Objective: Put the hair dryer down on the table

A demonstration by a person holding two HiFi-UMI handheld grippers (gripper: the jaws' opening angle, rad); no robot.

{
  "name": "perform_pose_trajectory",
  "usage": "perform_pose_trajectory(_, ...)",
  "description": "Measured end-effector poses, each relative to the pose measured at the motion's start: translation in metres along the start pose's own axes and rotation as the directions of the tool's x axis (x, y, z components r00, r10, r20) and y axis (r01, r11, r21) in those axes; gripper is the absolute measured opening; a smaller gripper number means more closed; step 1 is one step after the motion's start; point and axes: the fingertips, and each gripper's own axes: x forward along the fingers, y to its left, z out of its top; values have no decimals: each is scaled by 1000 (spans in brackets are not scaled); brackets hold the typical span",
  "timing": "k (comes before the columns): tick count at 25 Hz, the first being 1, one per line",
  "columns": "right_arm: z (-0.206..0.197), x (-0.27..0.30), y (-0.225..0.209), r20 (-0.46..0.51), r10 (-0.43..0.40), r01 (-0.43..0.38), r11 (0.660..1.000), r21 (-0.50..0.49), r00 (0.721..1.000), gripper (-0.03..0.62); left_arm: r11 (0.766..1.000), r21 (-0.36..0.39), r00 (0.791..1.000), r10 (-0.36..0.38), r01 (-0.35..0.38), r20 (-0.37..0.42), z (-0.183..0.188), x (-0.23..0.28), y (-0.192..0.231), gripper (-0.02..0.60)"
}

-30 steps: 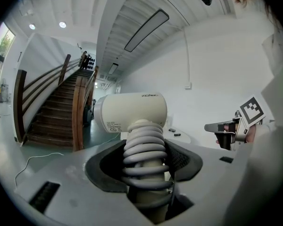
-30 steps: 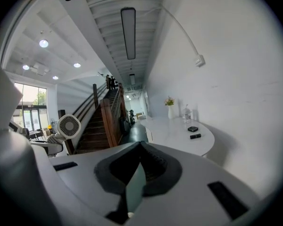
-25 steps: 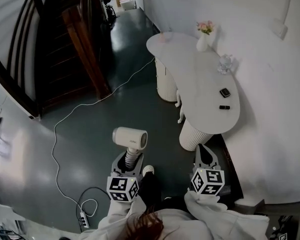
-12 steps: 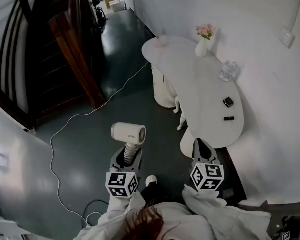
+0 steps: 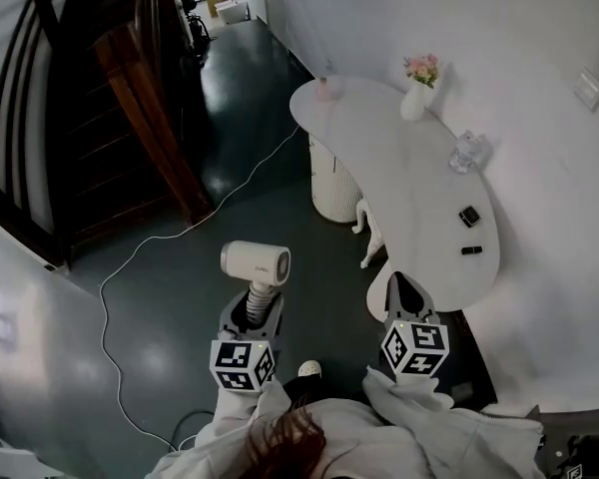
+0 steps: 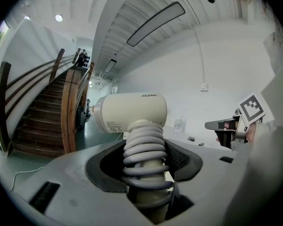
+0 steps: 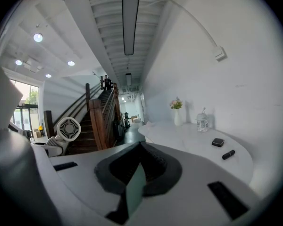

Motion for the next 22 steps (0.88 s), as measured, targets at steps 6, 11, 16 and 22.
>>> perform_pose_trajectory(6, -7, 23, 21, -10, 14, -14, 1000, 2, 1000, 49, 1000, -2, 1000, 11, -11, -6, -2, 3, 28, 229)
perform_pose_trajectory(11, -13, 32, 32, -44, 27, -28, 1000, -3, 999, 49, 999, -24, 999, 39, -40, -20, -7, -3, 45, 229)
perform_pose_trajectory(16, -21, 42, 36, -70, 34, -34, 999, 7, 997, 49, 996, -44, 997, 72, -74, -38, -14, -7, 59, 229)
perform_pose_trajectory(22, -24, 68, 39, -85, 52, -50, 998, 24, 995, 49, 994, -41, 994, 97, -100, -54, -15, 2, 75, 229)
